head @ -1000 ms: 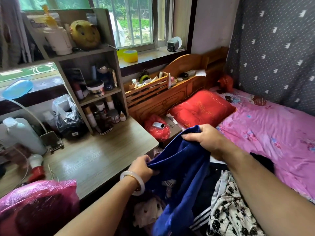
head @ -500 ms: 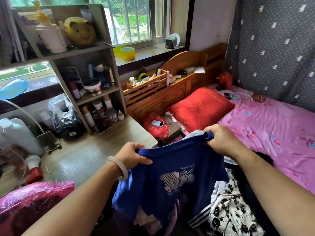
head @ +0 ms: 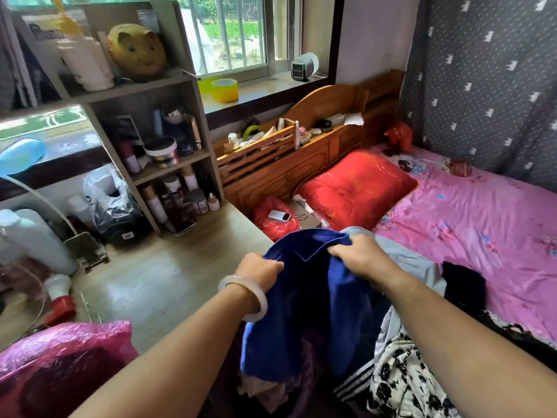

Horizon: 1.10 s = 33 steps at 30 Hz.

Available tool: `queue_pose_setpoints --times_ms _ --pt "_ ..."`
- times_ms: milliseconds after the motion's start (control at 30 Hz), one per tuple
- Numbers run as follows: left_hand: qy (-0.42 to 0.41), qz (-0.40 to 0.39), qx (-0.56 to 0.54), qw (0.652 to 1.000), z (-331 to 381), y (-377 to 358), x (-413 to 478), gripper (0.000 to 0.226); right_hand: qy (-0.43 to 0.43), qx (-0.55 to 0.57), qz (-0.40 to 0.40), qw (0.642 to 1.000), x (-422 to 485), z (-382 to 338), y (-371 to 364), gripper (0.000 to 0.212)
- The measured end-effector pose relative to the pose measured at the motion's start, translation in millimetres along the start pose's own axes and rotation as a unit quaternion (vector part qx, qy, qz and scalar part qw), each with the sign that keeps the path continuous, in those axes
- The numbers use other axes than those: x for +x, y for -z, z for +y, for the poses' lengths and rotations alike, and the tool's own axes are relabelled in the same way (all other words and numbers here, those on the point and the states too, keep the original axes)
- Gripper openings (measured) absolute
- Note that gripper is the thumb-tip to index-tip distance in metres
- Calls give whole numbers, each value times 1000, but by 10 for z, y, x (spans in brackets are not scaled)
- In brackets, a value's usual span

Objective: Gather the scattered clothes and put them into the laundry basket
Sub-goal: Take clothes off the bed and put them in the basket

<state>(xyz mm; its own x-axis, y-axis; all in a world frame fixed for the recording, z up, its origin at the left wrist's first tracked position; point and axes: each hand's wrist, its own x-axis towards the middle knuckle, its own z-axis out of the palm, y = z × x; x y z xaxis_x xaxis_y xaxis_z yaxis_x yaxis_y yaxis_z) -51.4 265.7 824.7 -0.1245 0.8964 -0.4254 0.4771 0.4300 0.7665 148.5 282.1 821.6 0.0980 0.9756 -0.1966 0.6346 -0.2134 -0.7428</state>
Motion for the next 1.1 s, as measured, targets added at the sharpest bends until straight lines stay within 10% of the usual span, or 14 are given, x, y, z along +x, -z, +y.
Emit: queue_pose_setpoints --times_ms 133,300,567,767,867,967,1100 --pt "112 -119 -280 946 237 -216 -176 12 -20 186 -154 970 -198 -154 -218 14" --pt "91 -156 -317 931 276 -205 -159 23 92 251 -295 917 -315 -175 -139 41" --pt "-52 -167 -38 984 -12 168 10 26 177 103 -216 955 -160 -139 -53 40" --pt "-149 -204 -181 951 -195 42 -66 66 191 184 -276 924 -153 -257 -14 28" --pt "-139 -201 -282 928 -187 39 -105 58 151 194 -111 963 -40 -218 -9 16" --pt "-152 -223 -312 911 -125 46 -196 46 32 93 45 994 13 -141 -62 49" --pt "-93 -214 -390 891 -26 38 -257 32 -25 194 -183 963 -160 -98 -101 56"
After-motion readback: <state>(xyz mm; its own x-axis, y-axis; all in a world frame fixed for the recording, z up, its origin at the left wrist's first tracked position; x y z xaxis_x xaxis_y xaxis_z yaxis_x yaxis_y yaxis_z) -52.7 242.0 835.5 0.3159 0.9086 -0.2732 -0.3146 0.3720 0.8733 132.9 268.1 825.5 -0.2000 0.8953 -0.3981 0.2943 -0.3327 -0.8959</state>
